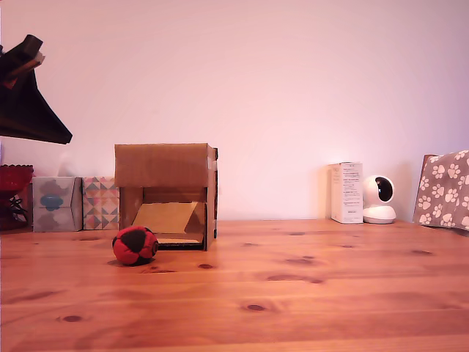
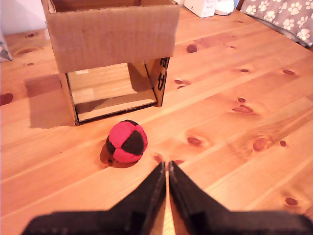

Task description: Drop the footbag into the cardboard dice tower

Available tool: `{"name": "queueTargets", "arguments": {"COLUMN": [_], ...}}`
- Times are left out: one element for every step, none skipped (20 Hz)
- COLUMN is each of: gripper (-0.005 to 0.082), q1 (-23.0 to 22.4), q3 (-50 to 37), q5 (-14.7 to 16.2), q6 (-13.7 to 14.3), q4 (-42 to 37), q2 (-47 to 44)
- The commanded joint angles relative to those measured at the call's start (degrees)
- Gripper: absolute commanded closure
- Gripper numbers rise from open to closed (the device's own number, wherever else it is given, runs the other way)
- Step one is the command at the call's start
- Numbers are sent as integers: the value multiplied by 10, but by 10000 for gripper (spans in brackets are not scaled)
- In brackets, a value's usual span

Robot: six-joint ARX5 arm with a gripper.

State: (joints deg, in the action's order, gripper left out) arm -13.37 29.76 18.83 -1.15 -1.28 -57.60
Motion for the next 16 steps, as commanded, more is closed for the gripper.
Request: {"name": "queueTargets", "arguments": {"gripper": [790, 790, 790, 790, 790, 790, 790, 790, 790, 790, 790, 790, 790, 790, 790, 790], "q1": [0, 0, 0, 0, 0, 0, 0, 0, 0, -1, -2, -3, -5, -8, -11, -14], "q3": [-11, -11, -11, -11, -11, -11, -11, -11, -11, -11, -11, -11, -11, -11, -11, -11], "q5": [0, 0, 0, 0, 0, 0, 0, 0, 0, 0, 0, 0, 0, 0, 0, 0], "q6": [1, 1, 1, 1, 0, 0, 0, 0, 0, 0, 0, -5, -6, -6, -6, -5], "q4": [-5, -5, -5, -5, -5, -4, -2, -1, -2, -17, -31, -51, -72, -100, -127, -157], "q2": [-1, -1, -1, -1, -1, -1, -1, -1, -3, -14, -29, -50, -74, -100, -125, -151]}}
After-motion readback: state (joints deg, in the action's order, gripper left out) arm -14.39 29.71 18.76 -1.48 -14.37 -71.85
